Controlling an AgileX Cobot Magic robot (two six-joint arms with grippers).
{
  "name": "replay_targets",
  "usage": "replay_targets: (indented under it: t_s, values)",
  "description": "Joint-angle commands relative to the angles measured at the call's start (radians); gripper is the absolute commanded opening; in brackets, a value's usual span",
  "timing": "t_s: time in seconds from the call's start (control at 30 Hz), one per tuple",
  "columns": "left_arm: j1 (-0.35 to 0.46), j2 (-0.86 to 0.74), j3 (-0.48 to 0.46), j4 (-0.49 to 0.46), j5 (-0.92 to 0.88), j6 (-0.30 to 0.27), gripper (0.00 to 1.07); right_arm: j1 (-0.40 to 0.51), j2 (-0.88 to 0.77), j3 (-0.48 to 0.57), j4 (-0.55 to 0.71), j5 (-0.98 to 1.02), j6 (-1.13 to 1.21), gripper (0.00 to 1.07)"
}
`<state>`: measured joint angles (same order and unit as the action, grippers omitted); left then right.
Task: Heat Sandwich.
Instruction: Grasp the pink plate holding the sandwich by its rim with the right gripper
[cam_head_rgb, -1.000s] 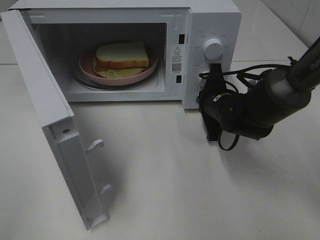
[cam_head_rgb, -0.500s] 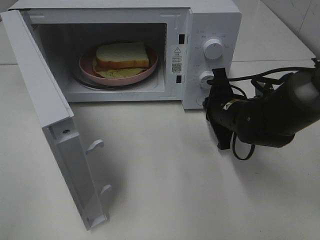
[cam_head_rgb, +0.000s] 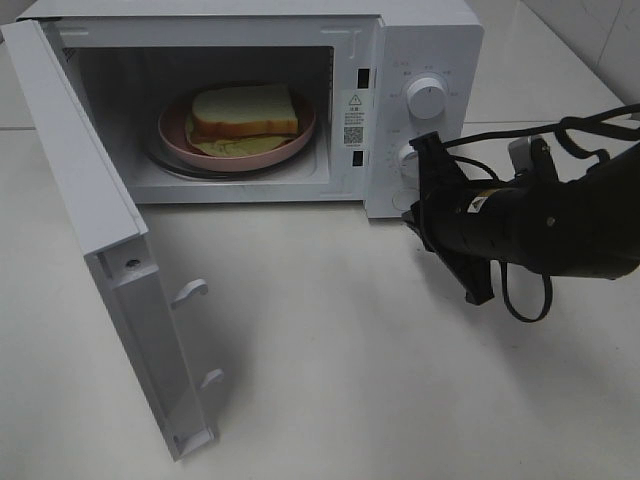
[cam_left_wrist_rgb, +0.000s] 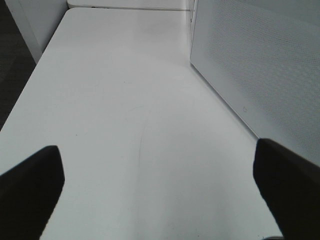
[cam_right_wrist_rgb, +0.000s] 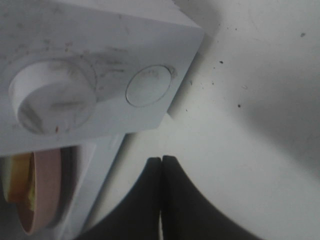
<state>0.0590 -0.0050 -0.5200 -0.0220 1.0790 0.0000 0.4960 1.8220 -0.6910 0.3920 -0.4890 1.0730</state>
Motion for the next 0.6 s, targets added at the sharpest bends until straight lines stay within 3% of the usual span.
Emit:
replay_targets:
  t_s: [0.03, 0.37, 0.6]
  values:
    - [0.000, -0.018, 0.002, -0.002, -0.009, 0.007, 0.98, -0.005, -0.058, 0.000, -0.045, 0.116, -0.145, 0.02]
    - [0.000, -0.018, 0.002, -0.002, -0.009, 0.007, 0.98, -0.008, -0.162, -0.017, -0.047, 0.371, -0.468, 0.03]
    - [0.000, -0.018, 0.002, -0.002, -0.009, 0.007, 0.98, -0.008, -0.171, -0.120, -0.062, 0.651, -0.707, 0.04]
